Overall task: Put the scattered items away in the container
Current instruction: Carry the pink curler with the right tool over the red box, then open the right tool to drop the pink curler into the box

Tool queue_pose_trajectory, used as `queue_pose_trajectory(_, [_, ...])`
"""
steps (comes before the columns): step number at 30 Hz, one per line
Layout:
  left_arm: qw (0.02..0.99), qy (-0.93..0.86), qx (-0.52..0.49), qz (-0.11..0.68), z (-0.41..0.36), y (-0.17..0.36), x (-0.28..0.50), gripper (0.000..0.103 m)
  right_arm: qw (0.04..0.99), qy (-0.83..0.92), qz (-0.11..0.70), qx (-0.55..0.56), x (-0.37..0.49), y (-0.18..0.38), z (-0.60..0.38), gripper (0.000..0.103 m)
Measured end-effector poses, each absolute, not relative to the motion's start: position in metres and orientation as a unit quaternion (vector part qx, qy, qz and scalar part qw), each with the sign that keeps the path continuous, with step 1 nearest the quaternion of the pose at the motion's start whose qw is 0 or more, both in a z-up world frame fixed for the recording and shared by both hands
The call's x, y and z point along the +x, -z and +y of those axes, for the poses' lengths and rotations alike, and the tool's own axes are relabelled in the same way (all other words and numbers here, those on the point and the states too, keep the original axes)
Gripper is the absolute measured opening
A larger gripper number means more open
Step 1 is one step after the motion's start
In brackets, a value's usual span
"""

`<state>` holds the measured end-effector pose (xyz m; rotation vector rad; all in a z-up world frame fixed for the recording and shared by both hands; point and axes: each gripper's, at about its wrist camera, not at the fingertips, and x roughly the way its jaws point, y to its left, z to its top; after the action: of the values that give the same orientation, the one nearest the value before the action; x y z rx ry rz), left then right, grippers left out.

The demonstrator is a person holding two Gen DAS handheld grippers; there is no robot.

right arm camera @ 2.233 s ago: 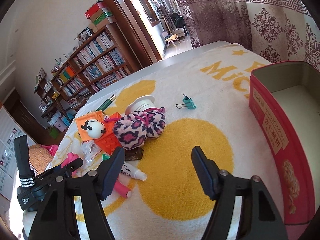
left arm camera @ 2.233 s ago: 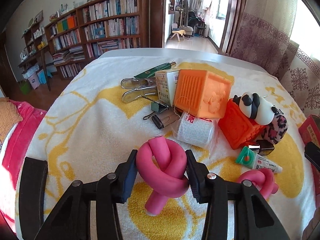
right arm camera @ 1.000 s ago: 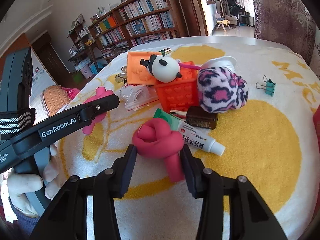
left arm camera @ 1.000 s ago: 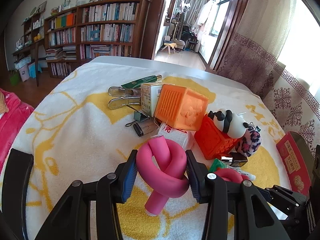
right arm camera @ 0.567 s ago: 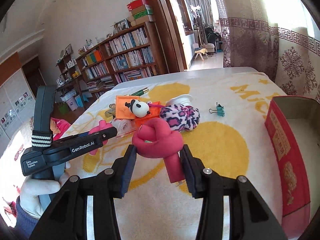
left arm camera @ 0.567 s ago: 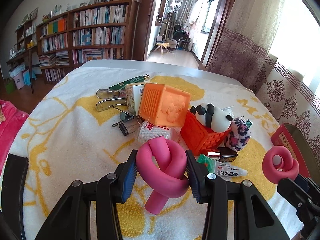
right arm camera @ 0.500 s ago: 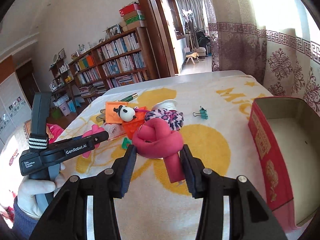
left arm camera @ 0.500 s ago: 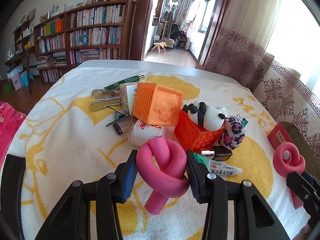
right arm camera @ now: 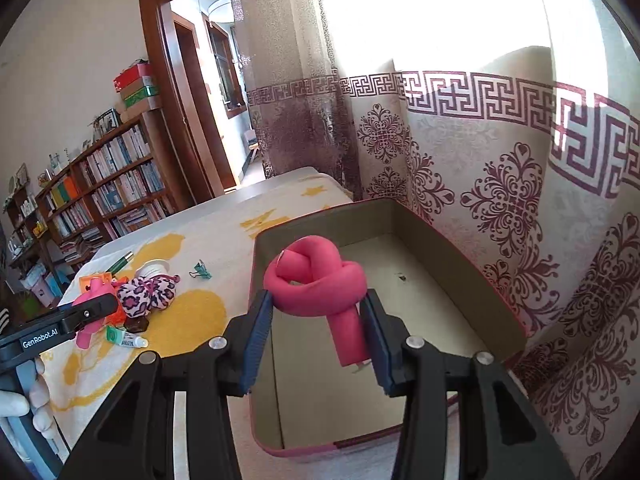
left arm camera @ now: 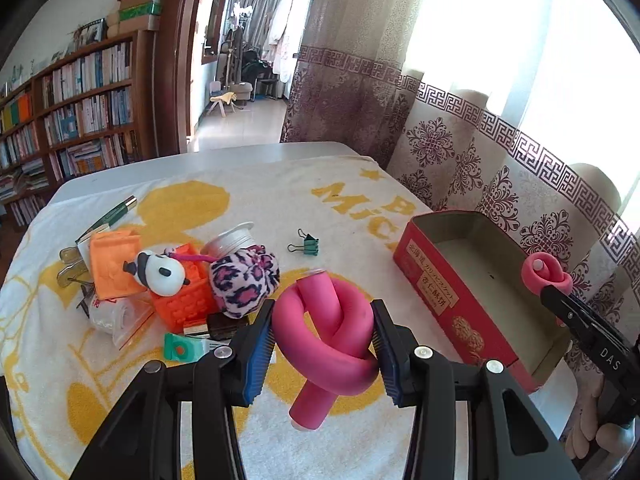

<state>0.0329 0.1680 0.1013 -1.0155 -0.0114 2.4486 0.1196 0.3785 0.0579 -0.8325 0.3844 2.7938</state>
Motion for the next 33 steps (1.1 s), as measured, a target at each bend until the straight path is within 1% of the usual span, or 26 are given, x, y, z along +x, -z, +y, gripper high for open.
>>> queue_pose_trajectory(4, [0.282, -0.886, -0.367, 0.019, 0.219, -0.113, 0.031, 0.048, 0.118, -0.941, 0.14, -0.286, 0.121, -0.055, 0.4, 0.049])
queue_pose_trajectory(11, [0.339, -0.862, -0.374, 0.049, 0.299, -0.12, 0.021, 0.048, 0.139, -0.941, 0.107, -0.291, 0.12, -0.056, 0.414, 0.05])
queue_pose_trajectory(15, [0.359, -0.85, -0.381, 0.059, 0.328, -0.117, 0.016, 0.048, 0.153, -0.938, 0.102, -0.294, 0.119, -0.057, 0.424, 0.051])
queue_pose_trajectory(21, [0.378, -0.834, -0.396, 0.072, 0.356, -0.107, 0.009, 0.048, 0.158, -0.931, 0.117, -0.308, 0.117, -0.054, 0.441, 0.052])
queue_pose_trajectory(22, [0.381, -0.832, -0.396, 0.075, 0.359, -0.106, 0.009, 0.048, 0.159, -0.93, 0.116, -0.309, 0.117, -0.053, 0.442, 0.053])
queue_pose_trajectory(25, [0.384, -0.828, -0.401, 0.083, 0.365, -0.101, 0.007, 0.048, 0.166, -0.929, 0.119, -0.31, 0.117, -0.053, 0.445, 0.067])
queue_pose_trajectory(26, [0.384, -0.827, -0.403, 0.084, 0.365, -0.099, 0.006, 0.05, 0.168, -0.928, 0.119, -0.309, 0.117, -0.053, 0.446, 0.069])
queue_pose_trajectory(27, [0.382, -0.826, -0.405, 0.084, 0.365, -0.098, 0.005, 0.059, 0.171, -0.928, 0.119, -0.31, 0.117, -0.053, 0.446, 0.07])
queue_pose_trajectory(28, [0.381, -0.826, -0.406, 0.083, 0.365, -0.097, 0.004, 0.065, 0.173, -0.927, 0.119, -0.311, 0.116, -0.052, 0.447, 0.07])
queue_pose_trajectory(29, [0.382, -0.825, -0.409, 0.078, 0.363, -0.096, 0.002, 0.078, 0.174, -0.926, 0.119, -0.313, 0.115, -0.051, 0.447, 0.07])
queue_pose_trajectory(30, [0.385, -0.823, -0.412, 0.072, 0.362, -0.096, 0.0, 0.08, 0.175, -0.925, 0.118, -0.315, 0.114, -0.05, 0.447, 0.07])
queue_pose_trajectory(33, [0.387, -0.821, -0.415, 0.067, 0.359, -0.095, -0.004, 0.08, 0.178, -0.923, 0.115, -0.321, 0.111, -0.047, 0.445, 0.071])
